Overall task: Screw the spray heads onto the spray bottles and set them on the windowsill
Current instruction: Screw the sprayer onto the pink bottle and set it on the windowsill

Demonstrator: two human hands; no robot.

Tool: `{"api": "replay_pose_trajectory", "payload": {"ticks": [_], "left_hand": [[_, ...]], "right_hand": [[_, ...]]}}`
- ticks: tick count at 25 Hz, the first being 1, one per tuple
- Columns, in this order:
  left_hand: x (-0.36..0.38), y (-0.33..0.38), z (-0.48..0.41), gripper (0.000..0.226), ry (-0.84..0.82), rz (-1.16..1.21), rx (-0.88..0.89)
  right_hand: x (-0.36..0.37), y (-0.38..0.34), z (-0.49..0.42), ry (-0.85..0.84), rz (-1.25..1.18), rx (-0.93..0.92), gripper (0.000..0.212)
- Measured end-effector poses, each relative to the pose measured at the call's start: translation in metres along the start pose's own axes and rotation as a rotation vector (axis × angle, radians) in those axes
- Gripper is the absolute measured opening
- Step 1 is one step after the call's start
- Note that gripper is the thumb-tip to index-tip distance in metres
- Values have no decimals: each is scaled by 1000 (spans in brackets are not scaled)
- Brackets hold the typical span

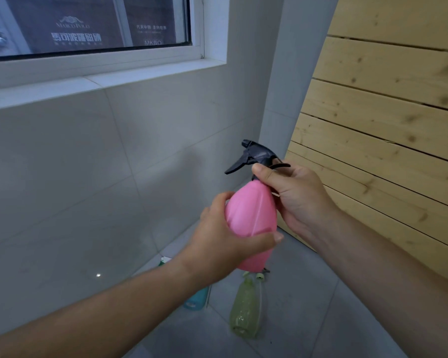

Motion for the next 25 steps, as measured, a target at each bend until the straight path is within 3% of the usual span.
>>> {"api": "replay_pose_trajectory", "payload": {"ticks": [3, 6, 10, 18, 25], "left_hand": [[1, -1, -2, 67, -239, 350, -209], [-4, -7, -1, 69, -323, 482, -314], [-8, -7, 0, 68, -147, 326, -184], [-15, -2, 4, 61, 146, 19, 99], [-27, 5, -12, 76, 88, 131, 138]], "right_hand": [[-2, -2, -2, -55, -85, 94, 32], [1, -3, 2, -190, -164, 157, 28], [4, -6, 9, -209, -130, 90, 9], [10, -1, 15, -143, -82, -74, 8], [4, -4, 5, -223, -72, -48, 49]]}}
Point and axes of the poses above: each hand's wrist, its own z-axis away from the middle knuckle, its own x-axis out of the palm, y = z × x, the point moved 4 cm from there along -z, towards the middle knuckle, and after that the axes turned 13 degrees about y, right-handed, at the moved point
